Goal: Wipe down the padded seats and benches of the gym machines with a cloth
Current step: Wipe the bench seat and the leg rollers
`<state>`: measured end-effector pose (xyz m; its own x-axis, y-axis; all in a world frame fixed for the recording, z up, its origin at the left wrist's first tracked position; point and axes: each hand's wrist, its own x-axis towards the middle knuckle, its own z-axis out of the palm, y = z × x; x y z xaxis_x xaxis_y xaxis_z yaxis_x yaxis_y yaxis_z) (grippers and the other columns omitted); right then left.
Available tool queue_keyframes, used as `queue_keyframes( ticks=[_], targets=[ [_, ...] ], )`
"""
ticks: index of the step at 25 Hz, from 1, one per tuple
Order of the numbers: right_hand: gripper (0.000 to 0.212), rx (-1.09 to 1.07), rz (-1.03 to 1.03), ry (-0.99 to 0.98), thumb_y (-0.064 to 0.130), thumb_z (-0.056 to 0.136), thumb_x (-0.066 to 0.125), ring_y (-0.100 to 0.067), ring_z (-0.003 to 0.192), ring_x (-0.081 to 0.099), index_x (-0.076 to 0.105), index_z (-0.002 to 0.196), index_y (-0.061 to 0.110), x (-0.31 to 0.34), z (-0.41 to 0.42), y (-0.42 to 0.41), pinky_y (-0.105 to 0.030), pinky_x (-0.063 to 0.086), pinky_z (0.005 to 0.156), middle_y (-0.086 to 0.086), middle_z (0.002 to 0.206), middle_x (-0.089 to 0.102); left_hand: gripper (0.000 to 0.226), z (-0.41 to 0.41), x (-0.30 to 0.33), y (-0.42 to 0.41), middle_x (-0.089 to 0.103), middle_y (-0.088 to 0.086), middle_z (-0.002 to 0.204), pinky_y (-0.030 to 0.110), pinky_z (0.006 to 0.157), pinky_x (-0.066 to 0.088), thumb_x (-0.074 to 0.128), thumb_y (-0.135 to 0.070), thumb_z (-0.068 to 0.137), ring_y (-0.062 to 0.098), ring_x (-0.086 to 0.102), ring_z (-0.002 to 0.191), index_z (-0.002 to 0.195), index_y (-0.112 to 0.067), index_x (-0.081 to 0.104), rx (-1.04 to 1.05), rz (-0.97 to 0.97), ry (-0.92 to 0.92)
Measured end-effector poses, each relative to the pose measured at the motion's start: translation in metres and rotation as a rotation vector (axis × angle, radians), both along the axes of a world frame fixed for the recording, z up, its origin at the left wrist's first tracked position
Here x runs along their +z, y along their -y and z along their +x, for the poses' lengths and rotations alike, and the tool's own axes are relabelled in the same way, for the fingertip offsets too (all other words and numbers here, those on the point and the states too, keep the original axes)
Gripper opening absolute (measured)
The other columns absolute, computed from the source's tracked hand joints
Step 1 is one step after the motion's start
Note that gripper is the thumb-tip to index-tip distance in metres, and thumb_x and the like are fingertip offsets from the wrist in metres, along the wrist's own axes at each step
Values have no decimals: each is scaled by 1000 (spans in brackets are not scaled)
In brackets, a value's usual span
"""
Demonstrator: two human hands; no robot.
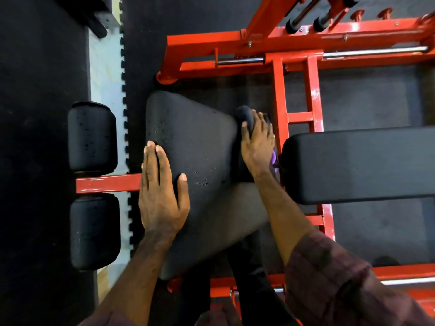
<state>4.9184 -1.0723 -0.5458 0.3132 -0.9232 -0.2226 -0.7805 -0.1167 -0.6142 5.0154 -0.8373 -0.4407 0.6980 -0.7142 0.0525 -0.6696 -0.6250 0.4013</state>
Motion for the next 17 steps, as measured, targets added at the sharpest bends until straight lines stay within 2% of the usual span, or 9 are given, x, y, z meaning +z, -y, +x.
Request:
queue_keyframes(
  ticks=[3,5,8,10,13,15,17],
  targets=[
    [62,187,-27,106,52,109,36,-22,161,18,30,165,27,3,-50,-46,-53,16,130,5,173,24,72,0,2,0,11,16,176,54,127,27,48,-28,107,28,9,164,165,2,17,2,-8,-9],
    [66,59,12,43,54,107,34,-26,161,20,32,165,24,-1,-61,-44,-57,20,128,0,173,24,72,0,2,1,11,16,175,55,127,27,49,-27,107,29,9,163,165,2,18,4,-13,-2],
    [71,-208,95,-85,54,101,32,-38,157,26,37,163,20,9,-1,-19,-62,23,124,-8,170,31,72,2,0,1,11,16,175,54,127,27,48,-27,107,29,9,163,165,2,18,-11,-10,4],
    [67,-96,30,-37,54,103,32,-36,159,22,36,163,25,17,14,-24,-57,17,128,-3,172,30,72,2,0,0,11,16,175,54,128,26,48,-27,107,29,9,163,165,3,18,-6,-4,9],
    [62,211,-27,73,51,108,34,-24,163,11,26,166,31,15,-40,-60,-52,8,130,9,175,17,72,0,1,1,11,17,175,55,127,26,49,-27,107,29,9,163,164,3,18,-6,-13,0],
    [64,102,27,25,54,107,34,-26,162,12,26,166,31,9,-55,-50,-58,11,129,6,175,17,72,-1,2,2,12,17,175,55,127,27,49,-27,107,29,9,163,164,3,19,5,-8,1],
    [63,-139,136,-79,53,108,36,-36,160,17,29,166,29,11,-16,-28,-63,17,126,0,174,21,71,0,3,2,12,17,175,54,127,27,48,-27,107,29,10,163,164,3,19,2,-5,6]
  ],
)
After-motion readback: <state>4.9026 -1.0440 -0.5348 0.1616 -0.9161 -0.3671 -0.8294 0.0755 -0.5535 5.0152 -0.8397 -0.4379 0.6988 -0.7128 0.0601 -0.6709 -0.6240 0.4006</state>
